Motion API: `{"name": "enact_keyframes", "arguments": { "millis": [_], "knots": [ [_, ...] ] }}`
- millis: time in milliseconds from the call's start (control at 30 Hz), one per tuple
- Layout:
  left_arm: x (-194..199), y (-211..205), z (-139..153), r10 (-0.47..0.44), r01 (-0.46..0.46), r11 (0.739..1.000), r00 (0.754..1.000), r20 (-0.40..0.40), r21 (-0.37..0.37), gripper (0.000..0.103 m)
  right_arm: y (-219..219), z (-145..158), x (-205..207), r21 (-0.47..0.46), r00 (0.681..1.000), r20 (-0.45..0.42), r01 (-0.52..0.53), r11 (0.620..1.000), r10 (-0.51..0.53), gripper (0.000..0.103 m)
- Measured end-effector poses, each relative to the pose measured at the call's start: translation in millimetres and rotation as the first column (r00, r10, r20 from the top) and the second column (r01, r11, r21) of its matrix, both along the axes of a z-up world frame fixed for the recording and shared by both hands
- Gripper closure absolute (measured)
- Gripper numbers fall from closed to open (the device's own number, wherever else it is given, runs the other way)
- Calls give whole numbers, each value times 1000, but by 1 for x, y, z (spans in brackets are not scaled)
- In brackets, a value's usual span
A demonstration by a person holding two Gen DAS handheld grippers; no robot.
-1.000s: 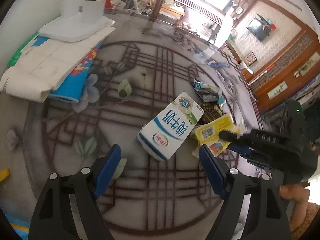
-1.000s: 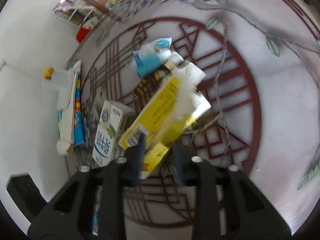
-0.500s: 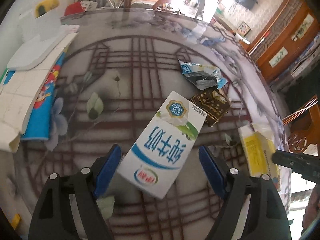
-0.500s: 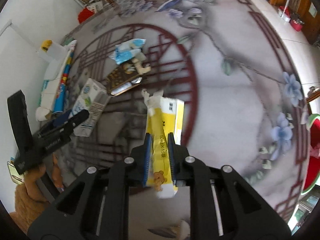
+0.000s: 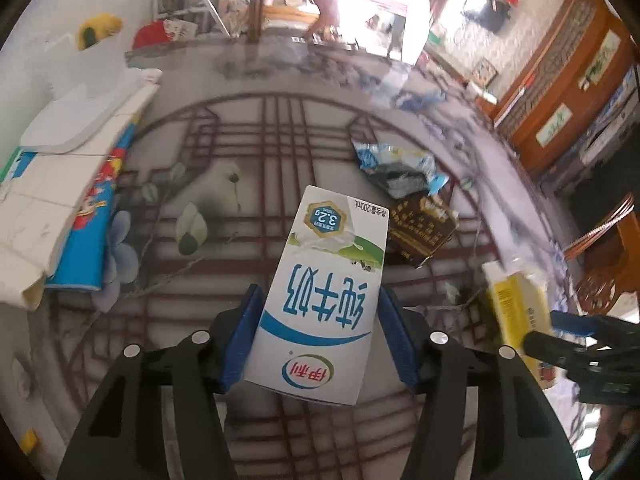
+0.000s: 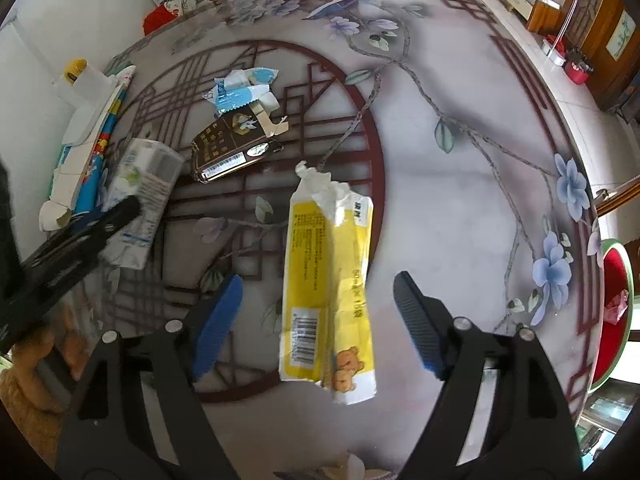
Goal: Collect trash
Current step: 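Grasp white milk carton with left tool while right tool grasps yellow snack strip, then carry the milk carton and yellow strip over the red bucket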
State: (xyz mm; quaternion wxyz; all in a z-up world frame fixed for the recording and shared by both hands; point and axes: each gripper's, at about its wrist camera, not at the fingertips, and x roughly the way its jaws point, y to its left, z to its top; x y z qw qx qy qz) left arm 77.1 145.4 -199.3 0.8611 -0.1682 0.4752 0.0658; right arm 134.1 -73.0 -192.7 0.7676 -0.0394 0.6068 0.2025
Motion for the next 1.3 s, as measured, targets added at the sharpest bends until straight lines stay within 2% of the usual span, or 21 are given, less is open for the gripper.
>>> {"name": "enact_keyframes", "arguments": {
  "millis": [133, 233, 300, 333, 367, 400, 467, 533, 933, 1300],
  "knots": [
    [-16, -2, 16, 41, -39, 999, 998, 46, -32, 47, 5, -5, 0, 2, 1000, -1, -4, 1000, 4, 26],
    [-23, -8, 23, 47, -43, 997, 997, 62, -63, 47, 13, -9, -2, -38, 999, 19, -41, 998, 42, 26],
    [-26, -14, 26, 40, -35, 997, 997, 68, -71, 47, 14, -10, -4, -33, 998, 19, -54, 998, 55, 27],
    [-28, -17, 28, 35, -29, 997, 997, 71, -74, 47, 14, -10, -5, -19, 998, 18, -54, 998, 54, 33],
    [-28, -20, 29, 31, -25, 997, 997, 72, -76, 47, 13, -9, -6, -14, 998, 17, -55, 998, 55, 45],
    [-28, -23, 29, 24, -19, 997, 997, 72, -79, 47, 13, -9, -6, -21, 998, 17, -58, 998, 59, 51],
    [-31, -30, 31, 12, -6, 996, 997, 70, -87, 47, 10, -8, -6, -23, 998, 22, -60, 998, 60, 77],
    [-33, -35, 33, 2, 4, 996, 998, 69, -94, 47, 2, -3, -6, 28, 999, 3, -41, 999, 41, 85],
    [-48, -73, 65, -61, 73, 993, 990, 131, -94, 47, -51, 45, -33, 178, 996, 76, 32, 984, -46, 86],
    [-53, -115, 96, -137, 156, 984, 970, 203, -82, 47, -129, 71, -54, 256, 973, 100, 175, 951, -206, 86]
  ]
}}
